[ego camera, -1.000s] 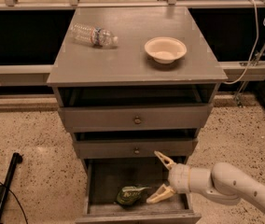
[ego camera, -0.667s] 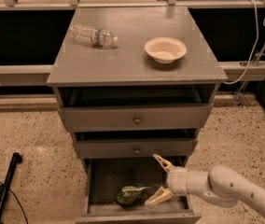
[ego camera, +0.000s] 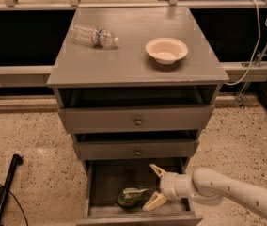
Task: Pick green jalapeno chip bag from bottom drawer and place on counter
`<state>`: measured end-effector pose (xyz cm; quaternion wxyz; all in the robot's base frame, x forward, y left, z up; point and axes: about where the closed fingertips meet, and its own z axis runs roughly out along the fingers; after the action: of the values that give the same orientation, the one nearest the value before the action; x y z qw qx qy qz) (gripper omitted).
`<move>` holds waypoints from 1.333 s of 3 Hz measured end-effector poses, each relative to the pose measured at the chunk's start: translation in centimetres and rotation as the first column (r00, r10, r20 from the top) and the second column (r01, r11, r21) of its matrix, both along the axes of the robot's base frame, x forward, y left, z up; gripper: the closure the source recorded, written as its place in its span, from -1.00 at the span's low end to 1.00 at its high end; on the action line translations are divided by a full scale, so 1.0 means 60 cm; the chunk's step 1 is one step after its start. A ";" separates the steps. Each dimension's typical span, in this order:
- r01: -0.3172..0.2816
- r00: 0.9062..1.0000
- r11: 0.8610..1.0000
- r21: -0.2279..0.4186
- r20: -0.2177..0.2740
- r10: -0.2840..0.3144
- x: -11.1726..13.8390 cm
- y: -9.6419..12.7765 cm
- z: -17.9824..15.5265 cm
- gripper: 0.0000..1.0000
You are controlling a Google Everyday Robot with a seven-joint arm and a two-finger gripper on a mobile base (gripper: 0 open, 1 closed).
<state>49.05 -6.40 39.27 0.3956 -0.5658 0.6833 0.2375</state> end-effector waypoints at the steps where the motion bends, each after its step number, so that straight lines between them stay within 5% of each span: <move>1: -0.032 0.999 0.997 -0.065 -0.032 0.030 -0.003 0.002 -0.103 -1.00; 3: -0.054 0.995 0.996 -0.069 -0.083 0.048 0.014 0.005 -0.225 -1.00; 4: -0.015 0.997 0.999 -0.040 -0.079 0.012 0.036 0.001 -0.256 -0.63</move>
Offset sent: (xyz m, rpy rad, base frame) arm 0.0075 0.0014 -0.1473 -0.1047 0.0956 0.0804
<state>51.20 -6.33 23.92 0.3551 -0.5687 0.6991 0.2484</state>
